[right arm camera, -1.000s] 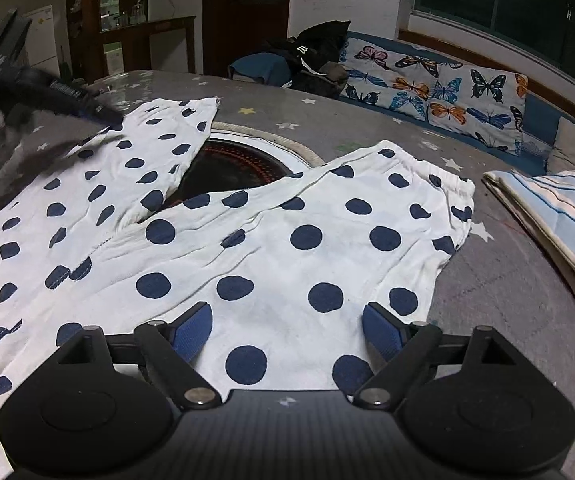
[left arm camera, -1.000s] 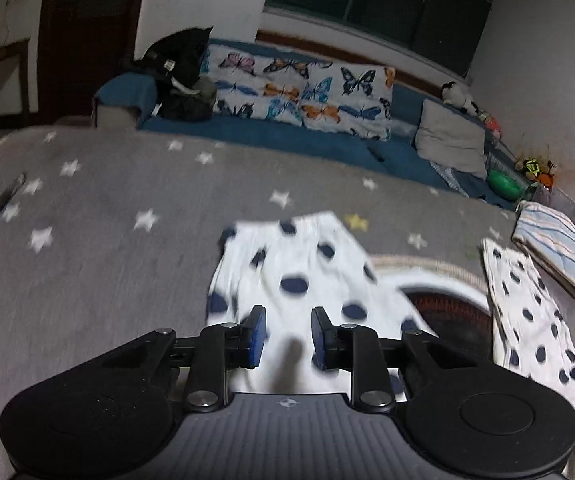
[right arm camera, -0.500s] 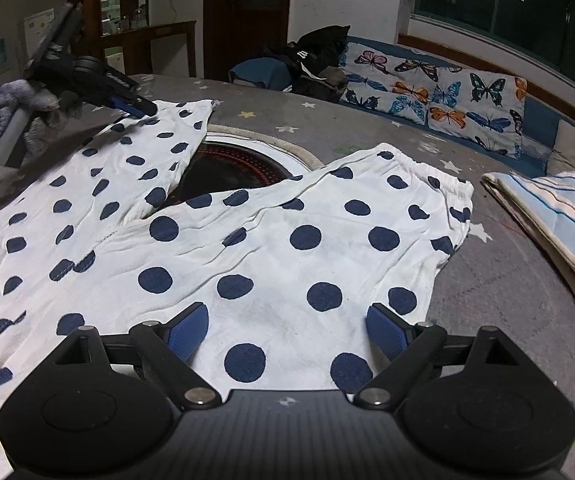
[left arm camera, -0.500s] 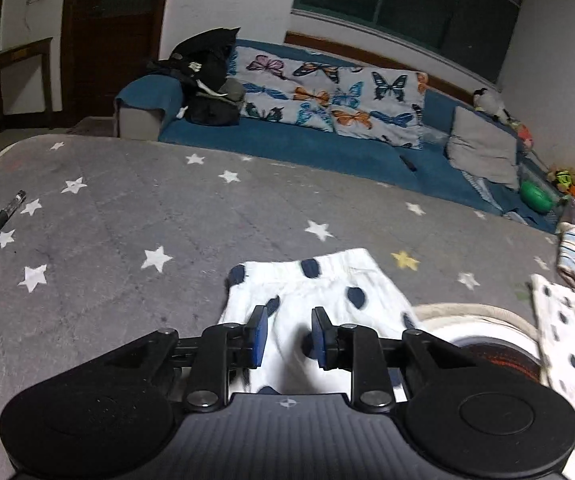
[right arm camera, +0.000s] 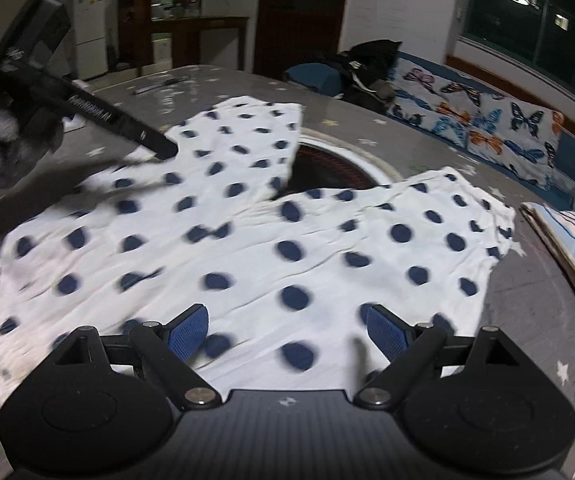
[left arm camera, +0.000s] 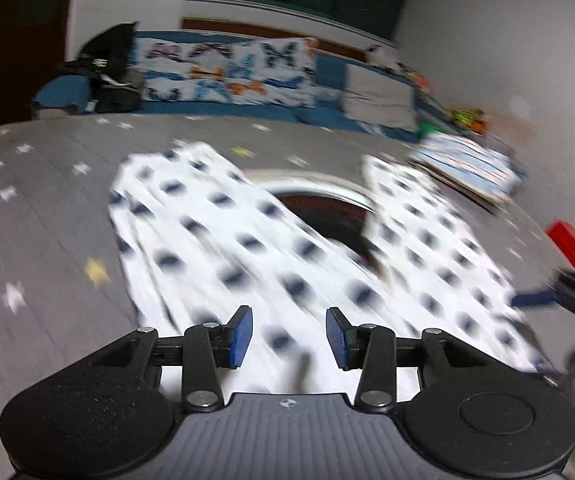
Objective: Fold clothes
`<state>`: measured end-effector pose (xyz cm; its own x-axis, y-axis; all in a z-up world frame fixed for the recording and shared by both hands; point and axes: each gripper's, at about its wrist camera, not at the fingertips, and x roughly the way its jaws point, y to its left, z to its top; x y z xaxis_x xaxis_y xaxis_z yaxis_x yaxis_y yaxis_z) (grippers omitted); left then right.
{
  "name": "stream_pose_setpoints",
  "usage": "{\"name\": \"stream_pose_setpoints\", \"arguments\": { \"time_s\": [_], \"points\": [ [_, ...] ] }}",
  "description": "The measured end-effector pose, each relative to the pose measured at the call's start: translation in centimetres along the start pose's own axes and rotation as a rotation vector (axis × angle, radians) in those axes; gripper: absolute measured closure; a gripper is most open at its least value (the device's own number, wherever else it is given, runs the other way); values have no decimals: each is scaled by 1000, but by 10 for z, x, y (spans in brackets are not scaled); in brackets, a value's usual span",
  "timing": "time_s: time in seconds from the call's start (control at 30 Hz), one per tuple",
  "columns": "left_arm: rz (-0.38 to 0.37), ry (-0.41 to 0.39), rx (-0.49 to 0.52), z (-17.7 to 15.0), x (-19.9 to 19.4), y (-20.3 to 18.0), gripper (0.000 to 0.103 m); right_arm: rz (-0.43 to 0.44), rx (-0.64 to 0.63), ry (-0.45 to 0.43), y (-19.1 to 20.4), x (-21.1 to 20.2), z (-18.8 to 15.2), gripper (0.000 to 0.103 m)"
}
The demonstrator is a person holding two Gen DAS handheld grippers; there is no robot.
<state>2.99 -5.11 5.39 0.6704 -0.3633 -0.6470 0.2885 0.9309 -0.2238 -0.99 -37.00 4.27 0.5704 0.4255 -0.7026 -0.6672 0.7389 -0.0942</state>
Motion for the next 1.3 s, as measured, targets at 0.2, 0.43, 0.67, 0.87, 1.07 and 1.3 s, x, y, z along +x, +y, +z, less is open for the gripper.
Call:
{"name": "stream_pose_setpoints", "arguments": {
  "time_s": [0.2,0.43,0.67,0.87,1.07,1.3],
  "points": [
    [-65,-1,64,-50,-35,-41,59,15,-41,-5,31,-20,-15,14],
    [-10,-22,95,-82,-50,-48,59,0,-33,1,47,-38,-41,14],
    [37,-34,81,-93,-61,-38,60,-19,41,-7,43,-54,-55,14],
    [43,-55,60,-94,-66,-39,60,4,72,-62,47,-63,-51,14],
    [60,-43,36,-99,-72,-36,59,26,105,-18,48,-54,-63,14],
    [53,-65,9,-97,-81,-41,47,21,129,-57,46,-64,-61,14]
  ]
}}
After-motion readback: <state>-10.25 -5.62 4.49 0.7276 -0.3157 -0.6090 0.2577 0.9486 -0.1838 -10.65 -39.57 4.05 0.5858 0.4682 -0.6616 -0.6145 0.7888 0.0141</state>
